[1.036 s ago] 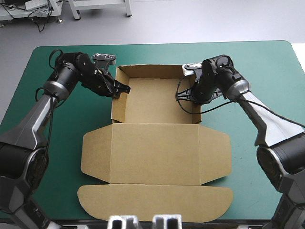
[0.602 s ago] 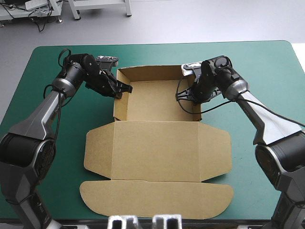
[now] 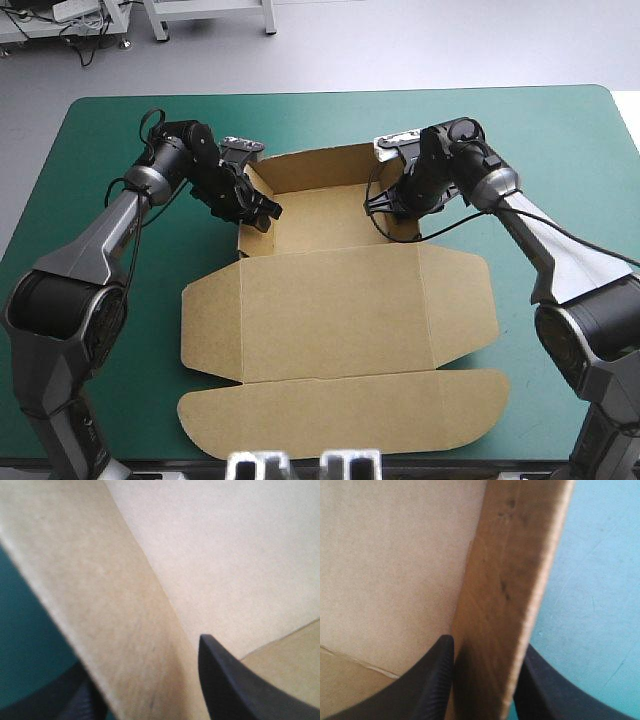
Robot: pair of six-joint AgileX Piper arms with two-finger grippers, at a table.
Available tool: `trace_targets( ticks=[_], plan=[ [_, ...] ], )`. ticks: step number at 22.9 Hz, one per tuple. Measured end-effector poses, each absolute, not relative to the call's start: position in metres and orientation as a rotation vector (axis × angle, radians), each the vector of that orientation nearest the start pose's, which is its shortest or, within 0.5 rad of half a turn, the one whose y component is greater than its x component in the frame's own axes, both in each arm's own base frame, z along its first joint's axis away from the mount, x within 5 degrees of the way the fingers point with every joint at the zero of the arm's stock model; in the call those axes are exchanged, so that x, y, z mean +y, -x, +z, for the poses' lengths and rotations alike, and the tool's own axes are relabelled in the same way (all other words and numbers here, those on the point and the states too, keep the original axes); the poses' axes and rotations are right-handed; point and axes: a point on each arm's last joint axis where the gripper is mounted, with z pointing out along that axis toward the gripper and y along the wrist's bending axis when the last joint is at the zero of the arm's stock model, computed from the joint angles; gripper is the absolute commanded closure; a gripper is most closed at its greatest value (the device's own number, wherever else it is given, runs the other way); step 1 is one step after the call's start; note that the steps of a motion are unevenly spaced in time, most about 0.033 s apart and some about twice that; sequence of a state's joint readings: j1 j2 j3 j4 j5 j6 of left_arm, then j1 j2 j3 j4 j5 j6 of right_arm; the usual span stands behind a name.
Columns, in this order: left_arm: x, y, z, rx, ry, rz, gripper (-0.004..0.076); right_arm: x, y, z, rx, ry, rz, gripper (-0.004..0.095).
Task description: Fold the box
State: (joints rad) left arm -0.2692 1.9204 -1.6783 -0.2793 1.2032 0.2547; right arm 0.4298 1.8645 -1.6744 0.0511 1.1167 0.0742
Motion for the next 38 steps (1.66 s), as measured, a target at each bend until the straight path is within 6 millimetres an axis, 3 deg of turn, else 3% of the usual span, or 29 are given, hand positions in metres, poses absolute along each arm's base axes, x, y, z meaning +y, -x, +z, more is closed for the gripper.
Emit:
trace_targets(
  ticks=[6, 10, 14, 24, 26, 28, 29, 31, 38],
  plan=[
    [-0.132, -0.382, 0.277, 2.837, -0.679, -0.398, 0.0259, 0.176, -0.368, 0.319, 2.685, 0.478, 0.227, 0.0505],
    [-0.134, -0.389, 0.309, 2.733, -0.661, -0.390, 0.0259, 0.173, -0.373, 0.352, 2.589, 0.478, 0.184, 0.0505],
    [-0.134, -0.391, 0.325, 2.688, -0.637, -0.392, 0.0259, 0.171, -0.372, 0.353, 2.602, 0.484, 0.155, 0.0505],
    [-0.134, -0.391, 0.326, 2.686, -0.632, -0.378, 0.0261, 0.171, -0.376, 0.349, 2.590, 0.485, 0.139, 0.0513],
    [-0.133, -0.392, 0.326, 2.687, -0.635, -0.361, 0.0311, 0.174, -0.381, 0.342, 2.588, 0.485, 0.139, 0.0560],
    [-0.132, -0.392, 0.325, 2.688, -0.636, -0.349, 0.0436, 0.174, -0.384, 0.339, 2.591, 0.488, 0.129, 0.0685],
    [-0.132, -0.392, 0.325, 2.690, -0.626, -0.344, 0.0584, 0.174, -0.384, 0.338, 2.591, 0.489, 0.122, 0.0809],
    [-0.129, -0.393, 0.325, 2.696, -0.591, -0.318, 0.0730, 0.173, -0.385, 0.338, 2.592, 0.488, 0.111, 0.0923],
    [-0.123, -0.393, 0.325, 2.741, -0.503, -0.298, 0.0733, 0.173, -0.378, 0.329, 2.735, 0.429, 0.195, 0.0925]
  ],
)
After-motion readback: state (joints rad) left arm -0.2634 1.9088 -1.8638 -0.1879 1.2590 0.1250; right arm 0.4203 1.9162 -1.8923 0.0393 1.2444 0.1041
